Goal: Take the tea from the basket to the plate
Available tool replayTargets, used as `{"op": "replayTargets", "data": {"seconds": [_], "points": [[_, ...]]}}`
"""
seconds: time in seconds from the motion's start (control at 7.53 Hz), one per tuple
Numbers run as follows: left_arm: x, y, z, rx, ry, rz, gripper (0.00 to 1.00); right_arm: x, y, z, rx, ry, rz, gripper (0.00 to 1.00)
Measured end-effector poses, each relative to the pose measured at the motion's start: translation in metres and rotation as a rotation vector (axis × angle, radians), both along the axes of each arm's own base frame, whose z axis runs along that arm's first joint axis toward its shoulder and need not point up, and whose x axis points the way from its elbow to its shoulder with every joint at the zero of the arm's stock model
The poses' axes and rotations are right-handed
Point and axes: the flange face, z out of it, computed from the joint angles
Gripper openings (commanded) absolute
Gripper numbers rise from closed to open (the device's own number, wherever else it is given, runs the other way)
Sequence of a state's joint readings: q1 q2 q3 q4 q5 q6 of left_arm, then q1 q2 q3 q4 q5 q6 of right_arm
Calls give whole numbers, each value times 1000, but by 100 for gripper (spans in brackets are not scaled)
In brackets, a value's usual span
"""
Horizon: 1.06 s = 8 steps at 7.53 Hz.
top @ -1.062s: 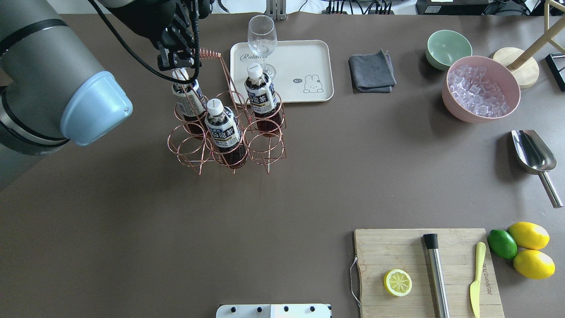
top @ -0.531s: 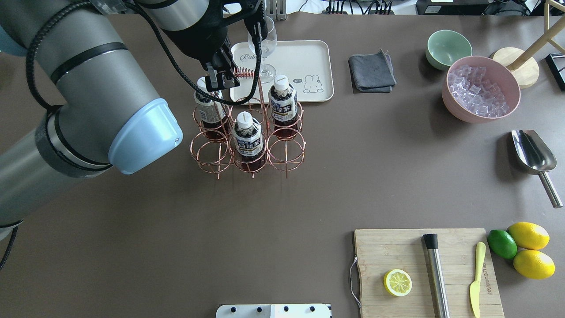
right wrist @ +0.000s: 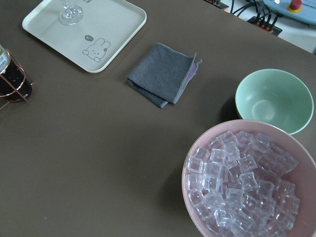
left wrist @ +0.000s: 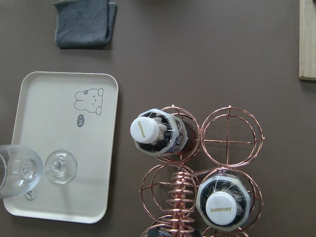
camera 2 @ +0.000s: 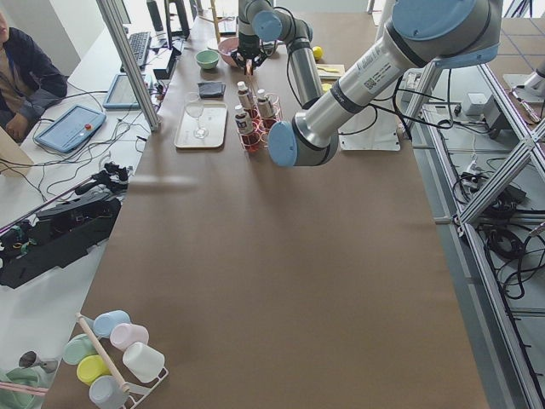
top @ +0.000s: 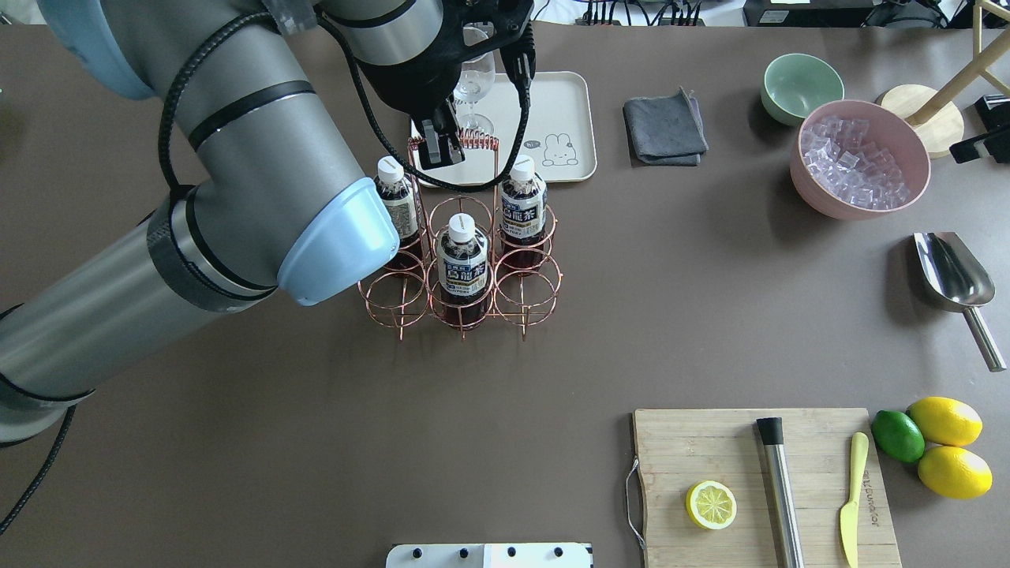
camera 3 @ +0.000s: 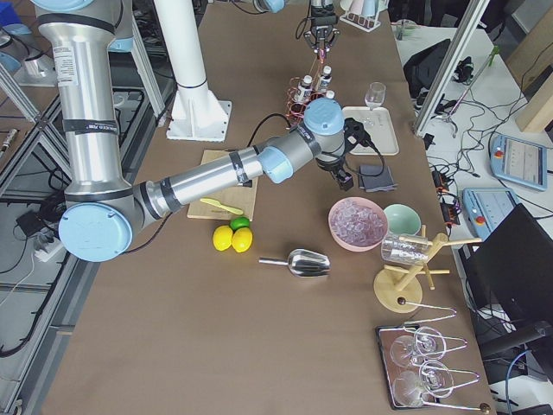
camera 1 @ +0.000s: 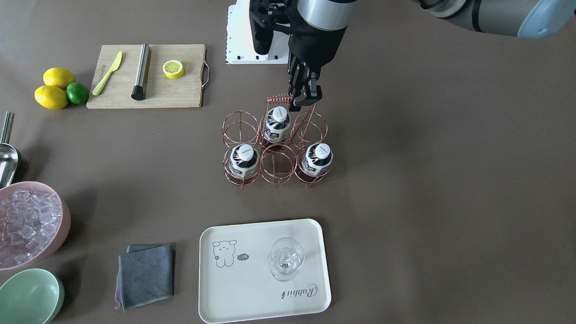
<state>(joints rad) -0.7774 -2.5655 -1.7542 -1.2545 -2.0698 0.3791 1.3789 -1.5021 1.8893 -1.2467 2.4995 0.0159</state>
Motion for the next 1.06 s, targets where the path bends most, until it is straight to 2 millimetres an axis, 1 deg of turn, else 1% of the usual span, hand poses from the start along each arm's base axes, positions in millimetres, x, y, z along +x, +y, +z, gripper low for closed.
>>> {"op": "replayTargets", "data": {"seconds": [0.13, 0.53, 0.66, 0.8, 1.06], "points": [[7, 0, -3, -3, -6, 2, 0, -15, -1, 0, 68, -42, -11, 100], [14, 3, -4, -24, -5, -7, 0, -66, 3, 17, 229, -181, 31, 100], [14, 3, -4, -24, -4, -8, 0, -82, 6, 11, 255, -239, 68, 100], [13, 4, -4, -24, -3, -9, 0, -108, 6, -7, 271, -310, 116, 100], [9, 7, -4, -21, 2, -12, 0, -172, 7, -49, 312, -424, 195, 100]]}}
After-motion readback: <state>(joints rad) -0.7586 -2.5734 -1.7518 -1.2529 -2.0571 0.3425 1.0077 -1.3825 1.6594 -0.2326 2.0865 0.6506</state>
